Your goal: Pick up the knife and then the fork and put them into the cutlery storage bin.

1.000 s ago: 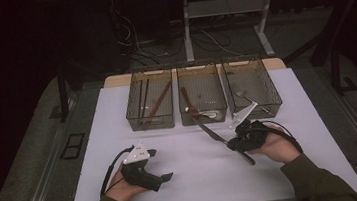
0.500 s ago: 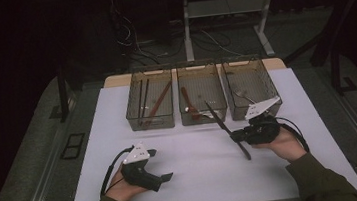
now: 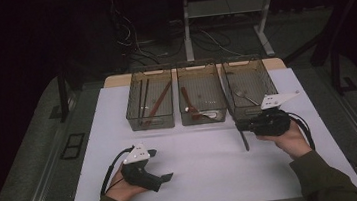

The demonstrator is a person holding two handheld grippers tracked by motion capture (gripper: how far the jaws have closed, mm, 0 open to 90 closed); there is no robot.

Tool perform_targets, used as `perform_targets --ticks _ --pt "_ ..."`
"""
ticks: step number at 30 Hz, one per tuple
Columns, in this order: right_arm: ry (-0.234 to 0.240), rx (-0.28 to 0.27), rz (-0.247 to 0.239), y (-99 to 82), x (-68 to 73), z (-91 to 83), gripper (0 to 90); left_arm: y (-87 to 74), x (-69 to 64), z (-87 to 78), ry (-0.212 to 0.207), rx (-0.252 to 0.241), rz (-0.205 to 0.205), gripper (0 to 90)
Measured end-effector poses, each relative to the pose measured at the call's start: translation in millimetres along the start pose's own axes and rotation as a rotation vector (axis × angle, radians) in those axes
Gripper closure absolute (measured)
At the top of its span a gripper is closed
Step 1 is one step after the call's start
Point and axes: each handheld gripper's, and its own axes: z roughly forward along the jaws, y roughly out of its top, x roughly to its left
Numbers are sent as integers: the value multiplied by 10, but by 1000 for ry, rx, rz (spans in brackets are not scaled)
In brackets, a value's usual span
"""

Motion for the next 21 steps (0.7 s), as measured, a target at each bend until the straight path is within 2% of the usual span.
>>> perform_targets --ticks 11,21 --pt "-59 -85 32 8 -133 -187 796 -1 -4 4 -3 2 -2 0" --pt "-105 -105 33 50 -200 -291 796 -1 1 5 -3 3 0 0"
